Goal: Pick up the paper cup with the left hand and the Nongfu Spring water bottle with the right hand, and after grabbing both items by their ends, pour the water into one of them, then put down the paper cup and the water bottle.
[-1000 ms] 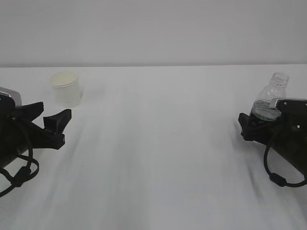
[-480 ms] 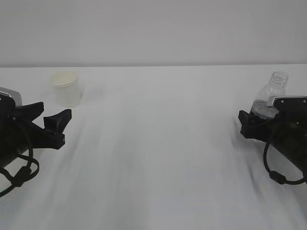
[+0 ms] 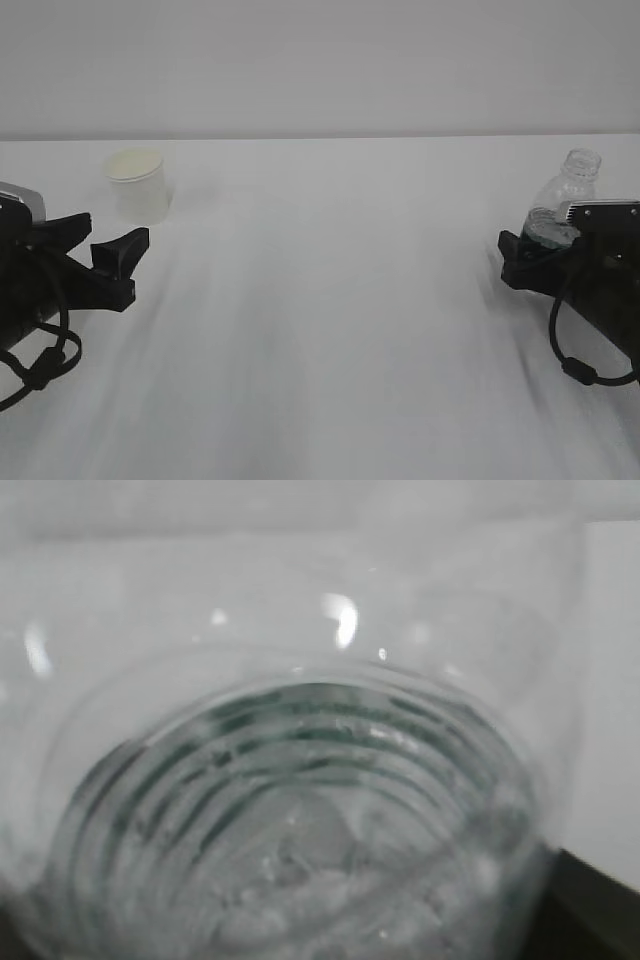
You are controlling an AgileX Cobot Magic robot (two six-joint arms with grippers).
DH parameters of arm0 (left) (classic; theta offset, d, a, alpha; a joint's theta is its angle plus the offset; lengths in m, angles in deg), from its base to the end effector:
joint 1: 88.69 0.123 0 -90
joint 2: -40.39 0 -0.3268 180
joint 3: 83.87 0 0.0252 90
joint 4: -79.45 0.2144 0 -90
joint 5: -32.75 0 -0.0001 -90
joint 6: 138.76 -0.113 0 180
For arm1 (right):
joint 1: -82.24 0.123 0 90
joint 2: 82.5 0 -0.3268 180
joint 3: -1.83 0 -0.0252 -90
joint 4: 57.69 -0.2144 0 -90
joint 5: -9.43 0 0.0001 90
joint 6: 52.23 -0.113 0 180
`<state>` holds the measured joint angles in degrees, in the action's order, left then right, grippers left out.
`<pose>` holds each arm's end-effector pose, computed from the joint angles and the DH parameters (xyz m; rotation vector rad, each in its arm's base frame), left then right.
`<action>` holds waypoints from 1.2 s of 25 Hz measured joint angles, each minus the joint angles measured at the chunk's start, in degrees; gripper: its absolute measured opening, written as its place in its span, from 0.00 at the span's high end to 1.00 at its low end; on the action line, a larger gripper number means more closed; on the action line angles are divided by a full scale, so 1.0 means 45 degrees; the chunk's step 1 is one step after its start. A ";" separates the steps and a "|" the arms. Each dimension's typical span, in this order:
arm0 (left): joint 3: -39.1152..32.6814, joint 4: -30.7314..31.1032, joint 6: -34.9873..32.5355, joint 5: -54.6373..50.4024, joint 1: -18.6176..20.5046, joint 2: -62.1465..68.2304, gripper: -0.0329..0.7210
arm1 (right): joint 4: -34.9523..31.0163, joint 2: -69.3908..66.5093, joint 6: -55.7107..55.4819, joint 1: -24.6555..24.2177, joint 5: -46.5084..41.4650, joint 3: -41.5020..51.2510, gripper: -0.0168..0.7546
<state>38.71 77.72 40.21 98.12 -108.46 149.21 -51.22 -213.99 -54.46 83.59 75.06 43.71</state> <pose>0.2757 -0.0958 0.2087 0.2881 1.7423 -0.2227 0.3729 0.0204 0.1231 -0.1000 1.8799 0.1076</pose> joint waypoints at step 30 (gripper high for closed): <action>0.0000 0.0000 0.0000 0.0000 0.0000 0.0000 0.26 | 0.0369 0.0000 0.0876 0.0000 0.0124 0.0020 0.42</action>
<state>38.71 77.72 40.21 98.12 -108.46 149.21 -49.56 -213.99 -50.52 83.59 75.62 43.79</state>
